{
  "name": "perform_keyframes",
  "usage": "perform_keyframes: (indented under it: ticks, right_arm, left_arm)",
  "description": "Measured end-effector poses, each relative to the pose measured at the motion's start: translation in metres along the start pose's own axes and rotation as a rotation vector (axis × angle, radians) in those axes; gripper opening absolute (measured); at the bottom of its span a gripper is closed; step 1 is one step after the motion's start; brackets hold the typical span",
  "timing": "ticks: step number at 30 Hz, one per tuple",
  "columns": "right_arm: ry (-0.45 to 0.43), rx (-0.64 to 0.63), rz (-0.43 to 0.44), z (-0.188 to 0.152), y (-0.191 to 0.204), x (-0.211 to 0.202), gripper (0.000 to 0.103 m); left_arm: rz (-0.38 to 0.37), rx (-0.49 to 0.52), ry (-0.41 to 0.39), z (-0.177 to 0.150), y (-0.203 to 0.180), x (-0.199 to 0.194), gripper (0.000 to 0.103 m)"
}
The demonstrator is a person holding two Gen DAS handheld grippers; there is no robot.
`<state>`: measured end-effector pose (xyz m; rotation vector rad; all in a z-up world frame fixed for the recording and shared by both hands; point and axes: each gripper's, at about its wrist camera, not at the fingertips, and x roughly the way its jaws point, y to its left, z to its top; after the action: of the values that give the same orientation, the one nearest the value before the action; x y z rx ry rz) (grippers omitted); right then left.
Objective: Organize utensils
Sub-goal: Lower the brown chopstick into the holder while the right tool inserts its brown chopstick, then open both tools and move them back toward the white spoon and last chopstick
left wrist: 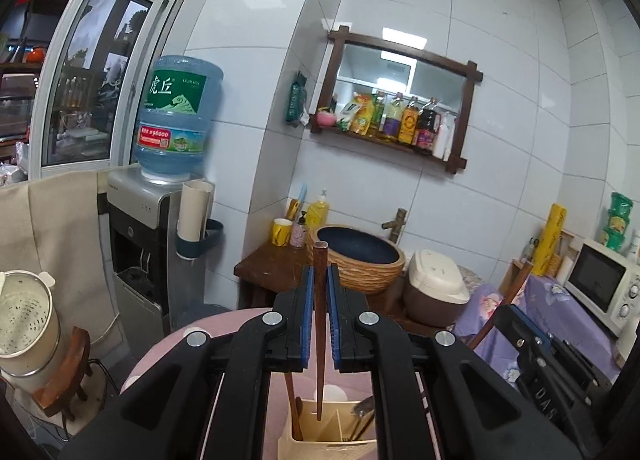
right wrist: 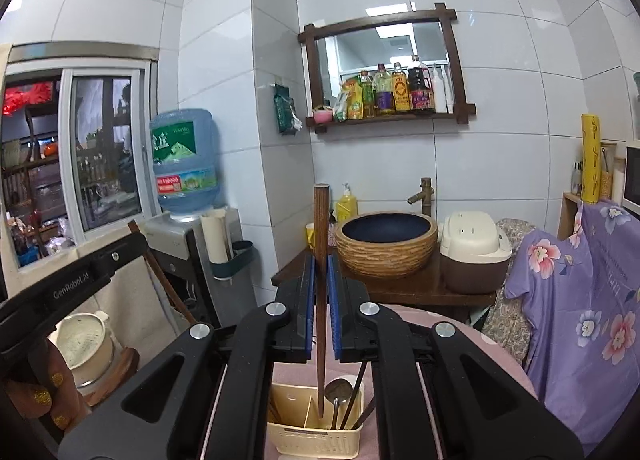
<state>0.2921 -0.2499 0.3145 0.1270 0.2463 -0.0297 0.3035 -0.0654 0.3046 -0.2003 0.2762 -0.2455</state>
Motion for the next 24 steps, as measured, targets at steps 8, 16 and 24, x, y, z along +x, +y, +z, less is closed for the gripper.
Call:
perform_keyframes:
  ticks: [8,16,24]
  right_arm:
    - [0.116,0.005,-0.031,-0.060,-0.002,0.045,0.007]
    - [0.189,-0.006,-0.026,-0.100,-0.002,0.063,0.007]
    - [0.209,0.004,-0.030,-0.117,-0.004,0.067,0.007]
  left_arm:
    - [0.019,0.005,0.118,-0.059,0.011,0.041,0.008]
    - [0.024,0.010,0.219,-0.103,0.021,0.062,0.008]
    - [0.025,0.039,0.216,-0.112,0.022,0.061,0.008]
